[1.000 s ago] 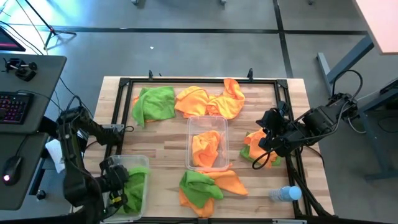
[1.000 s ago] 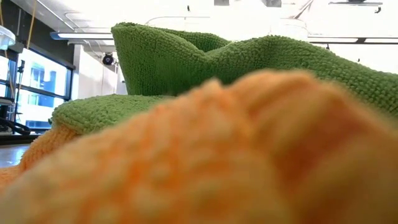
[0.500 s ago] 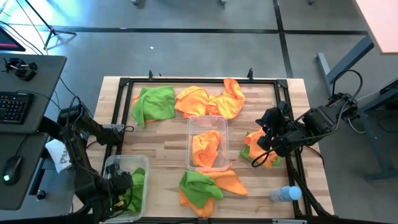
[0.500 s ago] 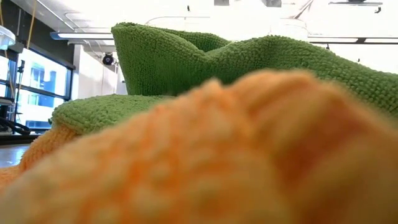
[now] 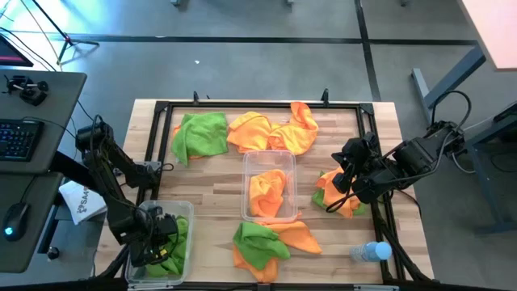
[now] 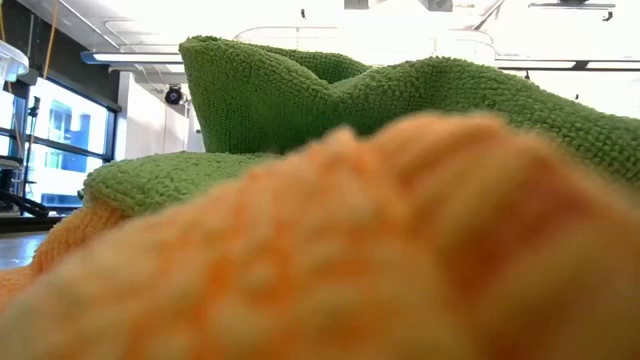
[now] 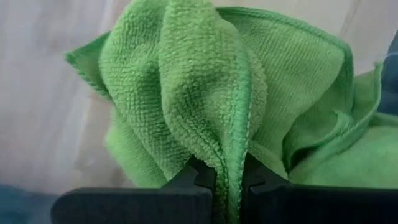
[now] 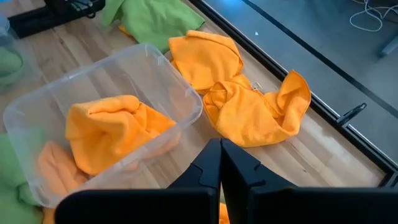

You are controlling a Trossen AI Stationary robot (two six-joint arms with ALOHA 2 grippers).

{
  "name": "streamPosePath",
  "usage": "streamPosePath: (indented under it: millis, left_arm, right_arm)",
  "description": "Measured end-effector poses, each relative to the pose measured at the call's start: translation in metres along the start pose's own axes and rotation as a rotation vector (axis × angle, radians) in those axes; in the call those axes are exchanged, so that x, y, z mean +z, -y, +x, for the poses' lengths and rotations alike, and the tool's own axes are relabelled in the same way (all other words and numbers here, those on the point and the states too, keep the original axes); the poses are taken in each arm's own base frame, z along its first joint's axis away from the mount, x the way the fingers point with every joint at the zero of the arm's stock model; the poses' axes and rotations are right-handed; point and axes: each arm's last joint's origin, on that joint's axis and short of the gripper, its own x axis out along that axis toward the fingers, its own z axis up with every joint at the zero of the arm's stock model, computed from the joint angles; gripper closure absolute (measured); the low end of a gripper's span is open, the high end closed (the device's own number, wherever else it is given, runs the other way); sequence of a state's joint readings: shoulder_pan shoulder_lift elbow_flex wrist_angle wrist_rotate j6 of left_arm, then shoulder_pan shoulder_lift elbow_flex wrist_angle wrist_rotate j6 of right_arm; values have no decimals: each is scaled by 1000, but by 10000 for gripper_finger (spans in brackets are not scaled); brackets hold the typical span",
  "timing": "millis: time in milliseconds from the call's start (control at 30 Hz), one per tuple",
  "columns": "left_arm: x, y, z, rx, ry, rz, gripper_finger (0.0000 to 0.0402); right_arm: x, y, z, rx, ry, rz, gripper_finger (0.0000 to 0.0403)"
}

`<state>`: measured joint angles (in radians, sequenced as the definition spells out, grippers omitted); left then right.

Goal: Sort microfiber towel by color & place in baskets
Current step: Put the green microfiber towel into the left transparent bin

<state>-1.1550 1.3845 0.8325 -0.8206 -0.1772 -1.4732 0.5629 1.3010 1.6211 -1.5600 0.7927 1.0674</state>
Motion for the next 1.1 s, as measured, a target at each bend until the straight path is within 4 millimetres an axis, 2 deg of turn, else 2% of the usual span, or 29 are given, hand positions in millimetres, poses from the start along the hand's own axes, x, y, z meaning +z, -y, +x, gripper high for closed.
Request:
streamPosePath:
  millis: [200, 633, 800, 1100]
  left_arm:
    - [2, 4, 8, -8, -16, -51, 389]
    - [0, 6, 5, -53, -115, -134, 308]
    - [2, 4, -7, -101, -193, -237, 305]
    - [8, -9, -42, -252, -150, -370, 307]
  right_arm:
    - [1, 1, 0, -17, 31, 6, 403]
    - [2, 2, 0, -49, 81, 1, 403]
    - [2, 2, 0, -49, 81, 1, 403]
    - [2, 2, 0, -50, 80, -25, 403]
